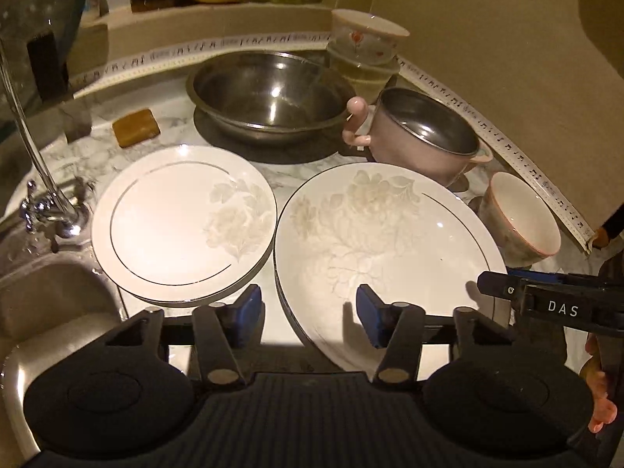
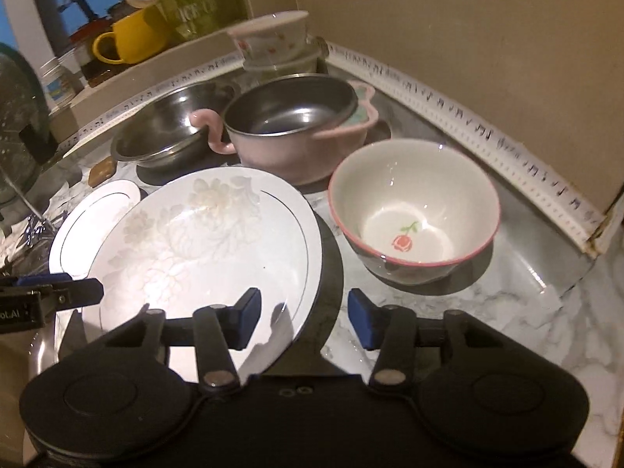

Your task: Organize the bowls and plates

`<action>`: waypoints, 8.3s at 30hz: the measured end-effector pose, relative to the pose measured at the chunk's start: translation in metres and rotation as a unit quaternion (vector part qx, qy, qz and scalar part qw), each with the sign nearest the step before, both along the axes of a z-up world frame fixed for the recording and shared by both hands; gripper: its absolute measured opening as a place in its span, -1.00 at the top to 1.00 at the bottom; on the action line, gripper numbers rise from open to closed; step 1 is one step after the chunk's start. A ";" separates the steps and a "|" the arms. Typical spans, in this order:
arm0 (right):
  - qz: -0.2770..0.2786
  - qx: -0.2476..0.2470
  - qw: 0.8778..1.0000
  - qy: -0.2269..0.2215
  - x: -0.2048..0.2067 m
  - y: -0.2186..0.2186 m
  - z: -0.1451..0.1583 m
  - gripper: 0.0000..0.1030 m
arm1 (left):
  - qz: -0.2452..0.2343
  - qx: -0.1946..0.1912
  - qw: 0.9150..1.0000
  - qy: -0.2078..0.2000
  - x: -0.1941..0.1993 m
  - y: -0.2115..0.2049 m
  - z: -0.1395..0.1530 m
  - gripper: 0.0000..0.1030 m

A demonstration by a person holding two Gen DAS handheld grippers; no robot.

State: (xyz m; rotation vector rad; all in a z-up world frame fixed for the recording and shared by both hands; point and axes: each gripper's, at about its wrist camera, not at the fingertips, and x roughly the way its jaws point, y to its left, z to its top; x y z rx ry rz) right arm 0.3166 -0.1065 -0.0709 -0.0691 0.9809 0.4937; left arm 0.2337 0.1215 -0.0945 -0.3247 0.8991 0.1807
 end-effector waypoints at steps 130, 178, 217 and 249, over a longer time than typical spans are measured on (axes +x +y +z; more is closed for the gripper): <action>-0.056 0.106 0.993 0.025 -0.197 -0.061 0.030 0.82 | -0.048 -0.025 0.998 -0.030 -0.186 -0.014 0.008 0.73; 0.008 0.073 0.997 0.038 -0.158 -0.054 0.024 0.85 | -0.048 0.006 0.999 -0.002 -0.159 -0.011 -0.004 0.73; 0.153 0.011 0.982 0.112 -0.123 -0.045 0.023 0.72 | -0.052 0.011 0.999 0.001 -0.160 -0.013 -0.006 0.72; 0.188 -0.016 0.982 -0.009 -0.075 0.028 0.074 -0.20 | -0.011 0.073 0.996 -0.048 -0.112 0.026 0.048 0.71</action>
